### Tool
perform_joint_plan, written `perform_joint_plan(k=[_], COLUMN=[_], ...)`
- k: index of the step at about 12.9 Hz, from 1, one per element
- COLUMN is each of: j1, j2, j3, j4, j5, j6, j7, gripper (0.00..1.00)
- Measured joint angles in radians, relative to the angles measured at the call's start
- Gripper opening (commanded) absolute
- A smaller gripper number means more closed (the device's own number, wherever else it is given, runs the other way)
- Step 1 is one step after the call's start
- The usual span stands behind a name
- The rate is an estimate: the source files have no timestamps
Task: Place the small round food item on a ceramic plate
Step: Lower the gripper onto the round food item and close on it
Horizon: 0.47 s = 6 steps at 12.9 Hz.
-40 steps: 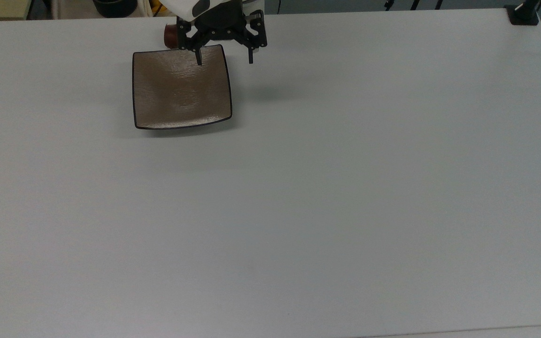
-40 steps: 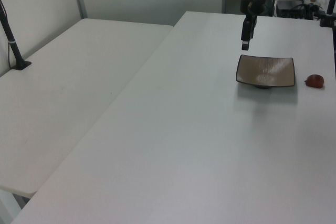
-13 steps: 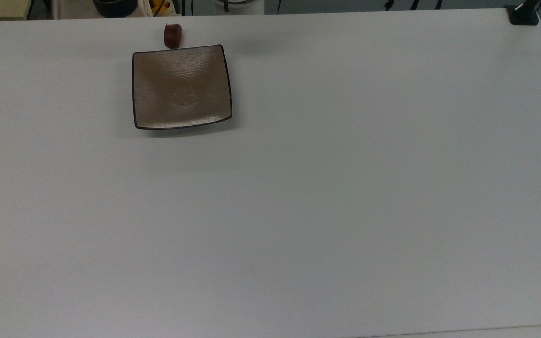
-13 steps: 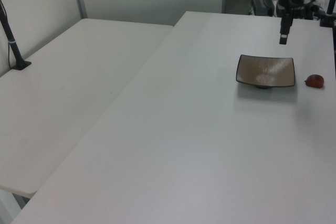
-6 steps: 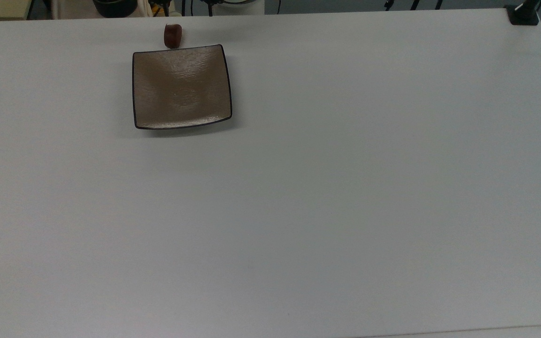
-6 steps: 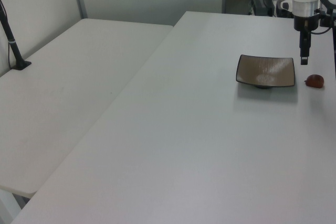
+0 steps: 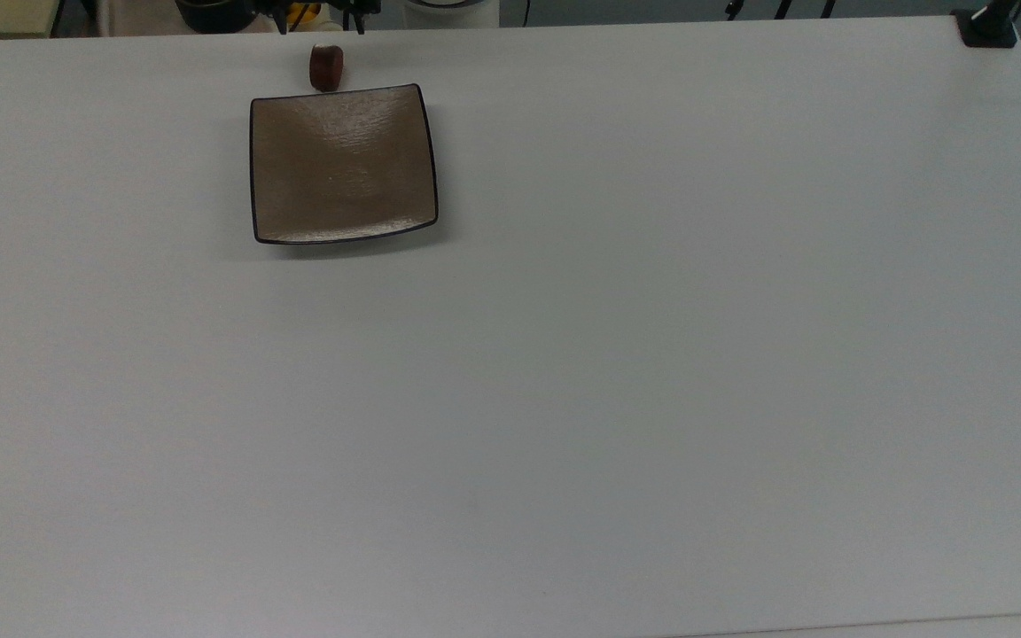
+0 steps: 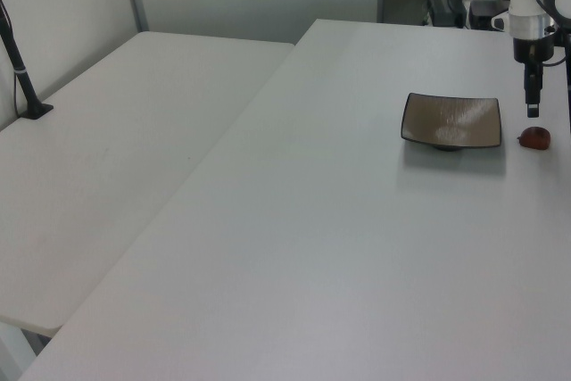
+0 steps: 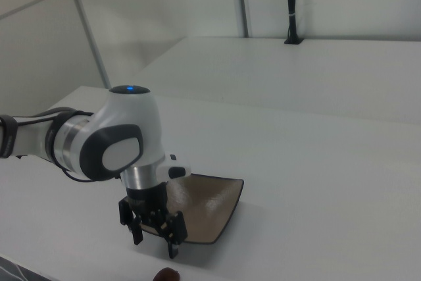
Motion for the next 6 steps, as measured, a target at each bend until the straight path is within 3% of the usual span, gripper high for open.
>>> perform_joint_plan(k=[6], j1=[0.001], j2=[0.098], j3=[-0.028], j4=[-0.029], j5=[0.0], j6=[0.064], j7=[-0.005], gripper=[1.0])
